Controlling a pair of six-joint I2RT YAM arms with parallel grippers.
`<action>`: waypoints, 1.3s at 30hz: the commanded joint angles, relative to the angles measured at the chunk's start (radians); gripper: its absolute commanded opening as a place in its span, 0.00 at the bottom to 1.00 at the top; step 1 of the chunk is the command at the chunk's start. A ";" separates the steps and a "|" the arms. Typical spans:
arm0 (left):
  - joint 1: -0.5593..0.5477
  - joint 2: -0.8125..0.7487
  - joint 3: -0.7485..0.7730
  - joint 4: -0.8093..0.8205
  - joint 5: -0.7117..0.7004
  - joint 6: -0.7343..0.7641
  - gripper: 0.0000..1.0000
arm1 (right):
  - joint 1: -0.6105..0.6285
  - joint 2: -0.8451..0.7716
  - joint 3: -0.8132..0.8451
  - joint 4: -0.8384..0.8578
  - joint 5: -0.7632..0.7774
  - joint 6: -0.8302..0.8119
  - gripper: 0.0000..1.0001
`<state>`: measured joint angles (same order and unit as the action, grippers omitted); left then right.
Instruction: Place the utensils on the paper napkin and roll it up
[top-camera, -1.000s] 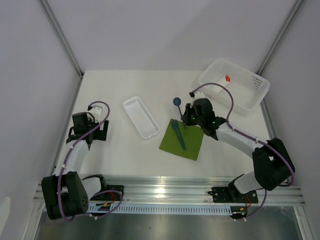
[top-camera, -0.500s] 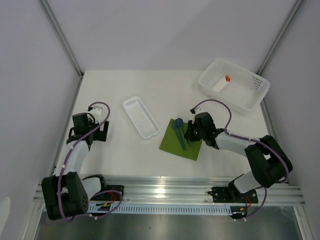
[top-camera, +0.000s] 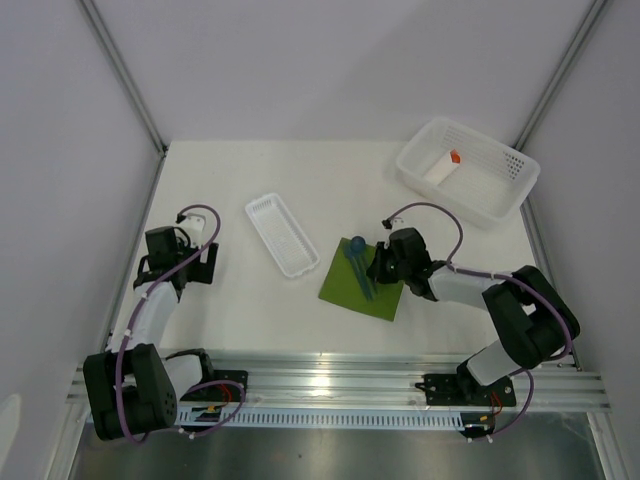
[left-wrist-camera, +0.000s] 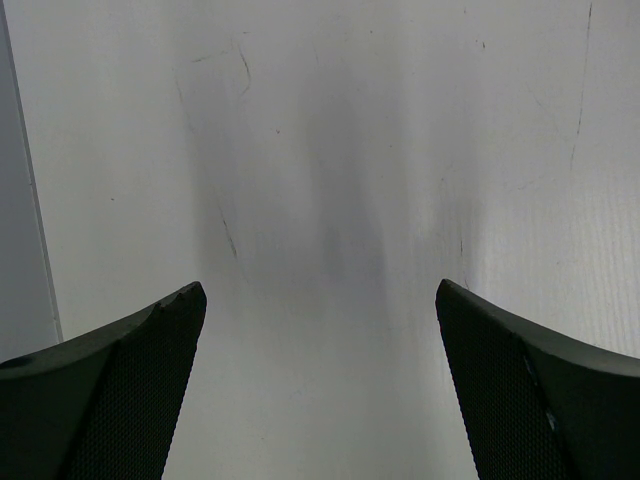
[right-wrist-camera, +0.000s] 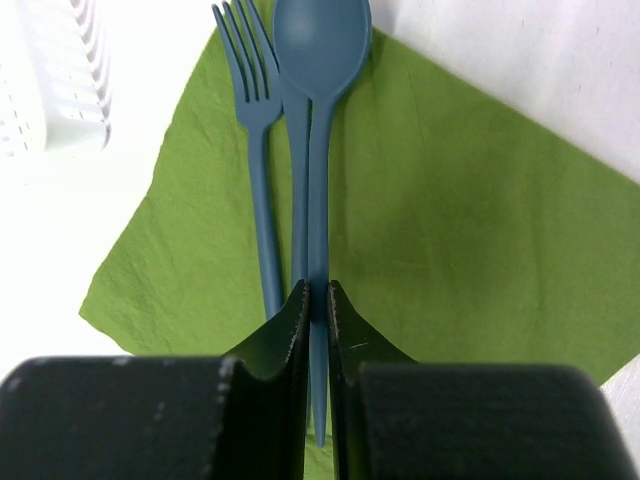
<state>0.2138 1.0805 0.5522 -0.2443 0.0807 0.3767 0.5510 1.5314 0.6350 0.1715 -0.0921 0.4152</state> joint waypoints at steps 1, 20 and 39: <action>0.009 -0.019 -0.002 0.031 -0.004 0.019 0.99 | -0.006 -0.036 -0.027 0.071 0.005 0.031 0.00; 0.009 -0.010 -0.002 0.033 -0.004 0.021 0.99 | -0.016 -0.005 -0.060 0.128 -0.009 0.073 0.00; 0.009 -0.004 0.002 0.031 0.001 0.022 0.99 | -0.017 -0.023 -0.075 0.115 -0.005 0.083 0.18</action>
<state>0.2138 1.0801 0.5522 -0.2420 0.0811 0.3786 0.5388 1.5288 0.5564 0.2668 -0.1036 0.4976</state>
